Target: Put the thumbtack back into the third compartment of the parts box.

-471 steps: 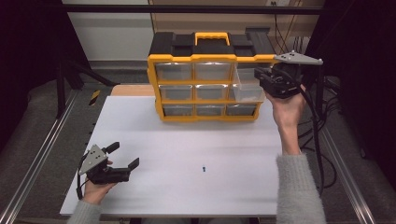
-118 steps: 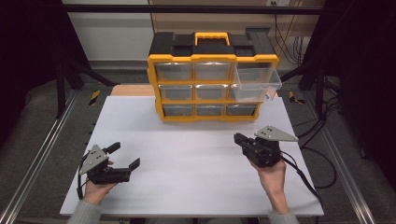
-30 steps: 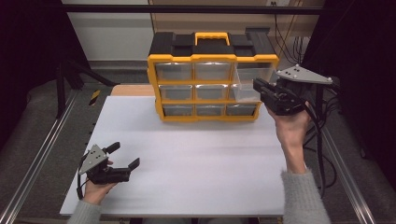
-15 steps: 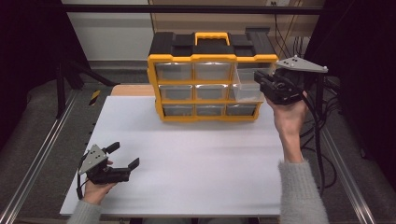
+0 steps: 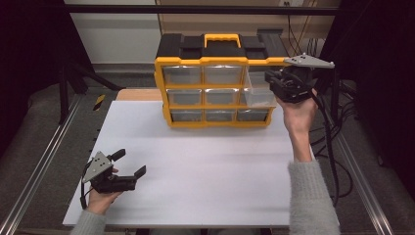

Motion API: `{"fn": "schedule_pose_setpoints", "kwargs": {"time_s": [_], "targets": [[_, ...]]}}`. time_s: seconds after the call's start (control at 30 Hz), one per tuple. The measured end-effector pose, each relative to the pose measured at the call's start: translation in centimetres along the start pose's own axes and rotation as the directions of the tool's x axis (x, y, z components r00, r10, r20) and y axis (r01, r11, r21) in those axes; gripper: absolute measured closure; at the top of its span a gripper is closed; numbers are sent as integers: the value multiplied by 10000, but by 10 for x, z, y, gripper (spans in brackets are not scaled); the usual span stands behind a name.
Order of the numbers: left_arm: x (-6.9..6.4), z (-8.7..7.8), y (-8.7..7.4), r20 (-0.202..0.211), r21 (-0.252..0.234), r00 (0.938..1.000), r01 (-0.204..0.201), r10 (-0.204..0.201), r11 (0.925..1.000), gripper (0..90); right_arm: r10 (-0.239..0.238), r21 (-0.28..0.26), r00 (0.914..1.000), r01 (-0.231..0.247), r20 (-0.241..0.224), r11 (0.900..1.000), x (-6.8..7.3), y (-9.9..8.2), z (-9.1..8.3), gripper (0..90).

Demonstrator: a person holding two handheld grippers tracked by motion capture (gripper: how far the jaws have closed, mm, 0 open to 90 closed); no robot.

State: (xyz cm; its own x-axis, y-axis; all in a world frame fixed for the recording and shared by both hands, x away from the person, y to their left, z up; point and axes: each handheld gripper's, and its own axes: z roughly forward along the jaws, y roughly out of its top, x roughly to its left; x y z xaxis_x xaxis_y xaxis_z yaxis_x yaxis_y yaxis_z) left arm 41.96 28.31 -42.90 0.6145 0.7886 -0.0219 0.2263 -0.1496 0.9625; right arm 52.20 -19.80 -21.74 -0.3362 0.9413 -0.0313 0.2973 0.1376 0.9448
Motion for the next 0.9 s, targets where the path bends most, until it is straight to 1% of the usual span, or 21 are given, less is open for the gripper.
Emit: {"fn": "schedule_pose_setpoints", "kwargs": {"time_s": [0.37,0.9], "targets": [[0,0,0,4,-8,10000,11,-11,10000,20,-22,316,9998,15,209,9995,-4,-2,10,851],[0,0,0,-12,10,10000,12,-12,10000,20,232,806,9990,-262,381,9964,-15,-12,19,847]]}}
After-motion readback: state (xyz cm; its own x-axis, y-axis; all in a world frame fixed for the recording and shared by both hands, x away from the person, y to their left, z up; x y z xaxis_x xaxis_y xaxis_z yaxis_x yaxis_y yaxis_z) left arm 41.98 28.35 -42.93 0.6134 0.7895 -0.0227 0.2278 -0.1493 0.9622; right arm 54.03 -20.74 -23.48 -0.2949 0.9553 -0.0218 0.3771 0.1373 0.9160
